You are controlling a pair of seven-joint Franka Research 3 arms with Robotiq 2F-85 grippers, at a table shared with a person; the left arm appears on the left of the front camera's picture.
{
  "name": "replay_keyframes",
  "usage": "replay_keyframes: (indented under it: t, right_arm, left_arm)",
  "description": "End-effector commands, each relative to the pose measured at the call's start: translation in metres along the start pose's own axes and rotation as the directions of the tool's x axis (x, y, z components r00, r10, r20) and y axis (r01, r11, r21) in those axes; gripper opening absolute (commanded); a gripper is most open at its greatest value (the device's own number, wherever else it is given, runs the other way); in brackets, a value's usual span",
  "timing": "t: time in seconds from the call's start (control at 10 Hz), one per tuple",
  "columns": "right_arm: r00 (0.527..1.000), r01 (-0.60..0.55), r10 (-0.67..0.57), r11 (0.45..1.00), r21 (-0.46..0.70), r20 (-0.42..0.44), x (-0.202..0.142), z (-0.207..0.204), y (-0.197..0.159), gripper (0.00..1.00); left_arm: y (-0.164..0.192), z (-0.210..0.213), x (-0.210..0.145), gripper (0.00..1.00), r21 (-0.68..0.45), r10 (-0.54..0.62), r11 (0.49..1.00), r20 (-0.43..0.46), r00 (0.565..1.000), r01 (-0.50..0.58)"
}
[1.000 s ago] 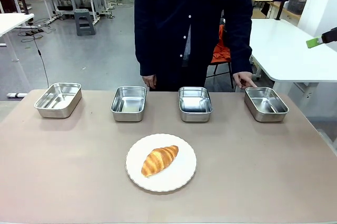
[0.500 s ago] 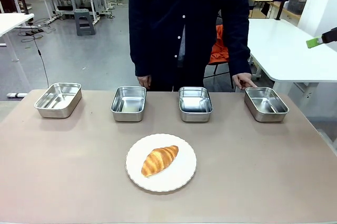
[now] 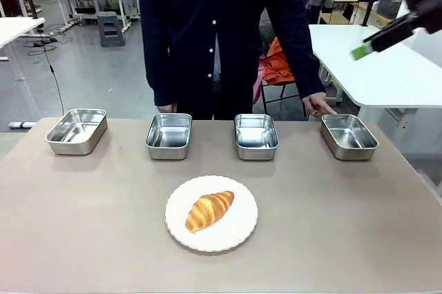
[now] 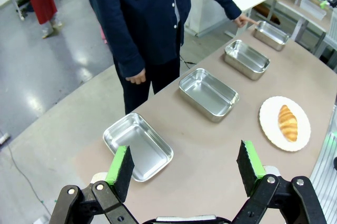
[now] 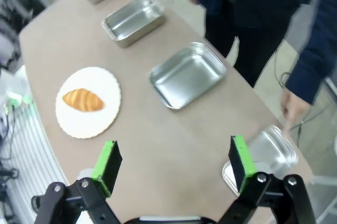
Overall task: Place the bread in the container.
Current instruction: Place the Butter Roll into the Airtight Container indicated by the human.
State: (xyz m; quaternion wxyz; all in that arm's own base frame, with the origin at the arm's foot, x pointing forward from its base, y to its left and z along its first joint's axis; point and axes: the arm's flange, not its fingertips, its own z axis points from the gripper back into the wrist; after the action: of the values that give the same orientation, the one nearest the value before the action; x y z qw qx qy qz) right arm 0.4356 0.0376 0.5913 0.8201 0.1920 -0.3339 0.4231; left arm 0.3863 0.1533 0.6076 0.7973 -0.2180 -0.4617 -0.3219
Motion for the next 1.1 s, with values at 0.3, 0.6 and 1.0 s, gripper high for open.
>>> replay_keyframes:
  t: [0.3, 0.6, 1.0]
  right_arm:
    - [0.874, -0.406, 0.466, 0.857, 0.318, -0.141, 0.002, -0.126, 0.133, 1.00]
    - [0.775, -0.512, 0.620, 0.730, 0.452, -0.124, -0.042, -0.175, 0.156, 1.00]
    - [0.823, -0.444, 0.545, 0.793, 0.417, -0.159, -0.015, -0.161, 0.174, 1.00]
  left_arm:
    - [0.000, 0.002, -0.001, 1.00, -0.006, -0.003, 1.000, 0.010, 1.000, 0.003]
    - [0.000, 0.002, -0.001, 1.00, -0.006, -0.003, 1.000, 0.010, 1.000, 0.003]
    - [0.000, 0.002, -0.001, 1.00, -0.006, -0.003, 1.000, 0.010, 1.000, 0.003]
